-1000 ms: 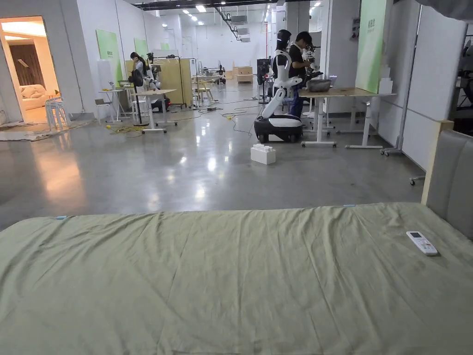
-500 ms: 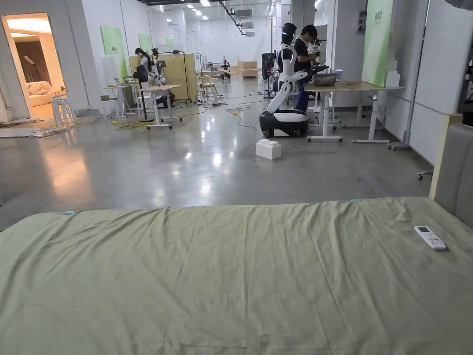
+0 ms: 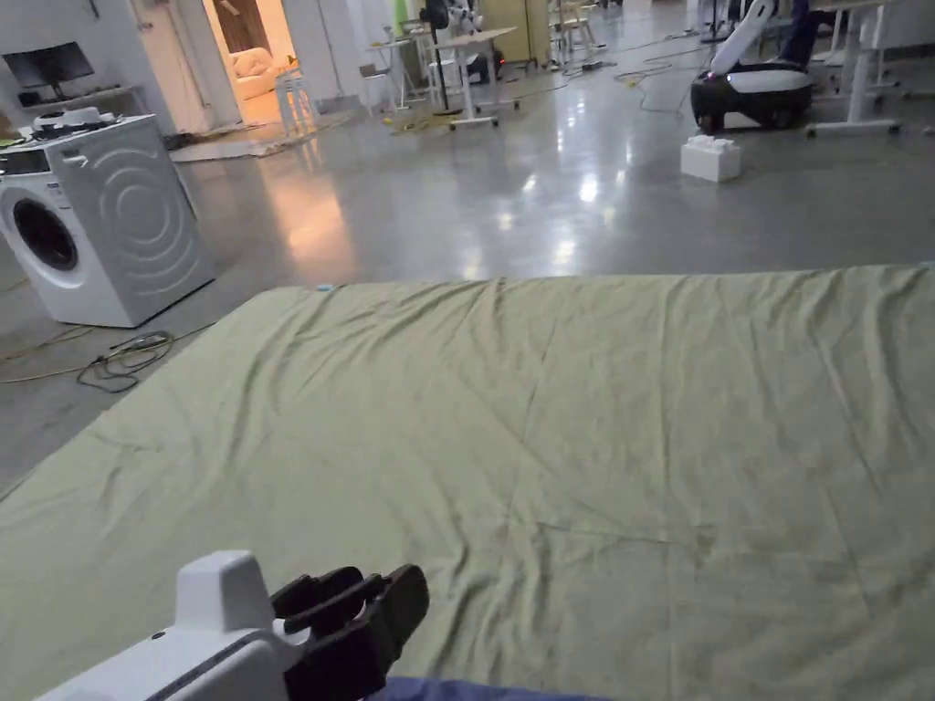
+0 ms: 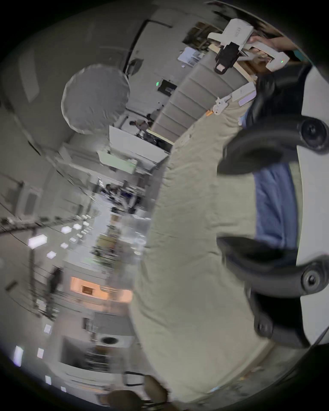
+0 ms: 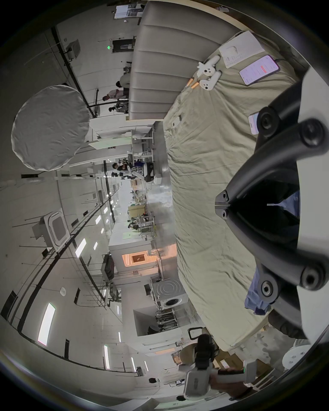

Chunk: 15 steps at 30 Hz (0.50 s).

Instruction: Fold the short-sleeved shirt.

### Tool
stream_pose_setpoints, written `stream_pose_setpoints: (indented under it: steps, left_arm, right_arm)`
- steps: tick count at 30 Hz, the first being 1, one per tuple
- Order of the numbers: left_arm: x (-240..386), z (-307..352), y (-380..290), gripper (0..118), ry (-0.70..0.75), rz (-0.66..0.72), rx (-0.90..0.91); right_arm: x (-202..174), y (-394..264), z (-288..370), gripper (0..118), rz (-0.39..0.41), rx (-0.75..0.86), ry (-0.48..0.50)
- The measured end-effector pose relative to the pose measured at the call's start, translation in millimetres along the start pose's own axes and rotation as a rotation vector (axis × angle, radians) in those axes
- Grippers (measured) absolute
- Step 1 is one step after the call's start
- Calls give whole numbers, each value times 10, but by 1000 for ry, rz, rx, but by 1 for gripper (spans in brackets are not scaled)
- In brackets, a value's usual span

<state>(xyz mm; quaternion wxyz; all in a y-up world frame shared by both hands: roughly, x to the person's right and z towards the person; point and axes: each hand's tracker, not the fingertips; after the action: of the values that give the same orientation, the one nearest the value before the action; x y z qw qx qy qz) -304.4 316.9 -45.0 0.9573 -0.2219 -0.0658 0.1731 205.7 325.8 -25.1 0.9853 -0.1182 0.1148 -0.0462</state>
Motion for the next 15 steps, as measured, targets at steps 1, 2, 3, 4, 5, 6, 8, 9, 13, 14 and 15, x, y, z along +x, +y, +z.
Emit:
stream_pose_setpoints:
  steps: [1,2,3,4,5,6,8,9,13,14,15]
  left_arm:
    - [-165,-122,-87,95,34,39,-46]
    - [-313,-217,-163,95,47,75,-65]
    - [-410,-309,-248,98,39,129,-85]
    - [-593,-437,-350,100,32,193,-122]
    - [-741,-543,-444,102,29,254,-154]
    - [-888,-649,-547,102,60,331,-169]
    - [-1157,-829,-727,102,145,407,-200]
    - [-1199,-857,-778,102,224,395,-204]
    - [-1413,-1112,-1055,102,121,489,-290]
    - [-1450,-1172,-1113,102,110,535,-307]
    - [-1322,-1166,-1126,102,104,581,-317]
  right_arm:
    - [4,-27,-16,0,-9,-12,-1]
    - [1,-47,-31,0,-18,-22,0]
    - [8,-68,-46,0,-27,-35,3]
    - [16,-92,-60,0,-39,-47,3]
    - [19,-109,-65,0,-46,-53,3]
    - [20,-123,-66,0,-51,-59,5]
    - [36,-155,-59,0,-58,-67,1]
    - [48,-173,-46,0,-58,-65,2]
    - [110,-238,-53,0,-91,-92,-19]
    - [150,-276,-65,0,-110,-104,-19]
    - [168,-290,-72,0,-120,-109,-24]
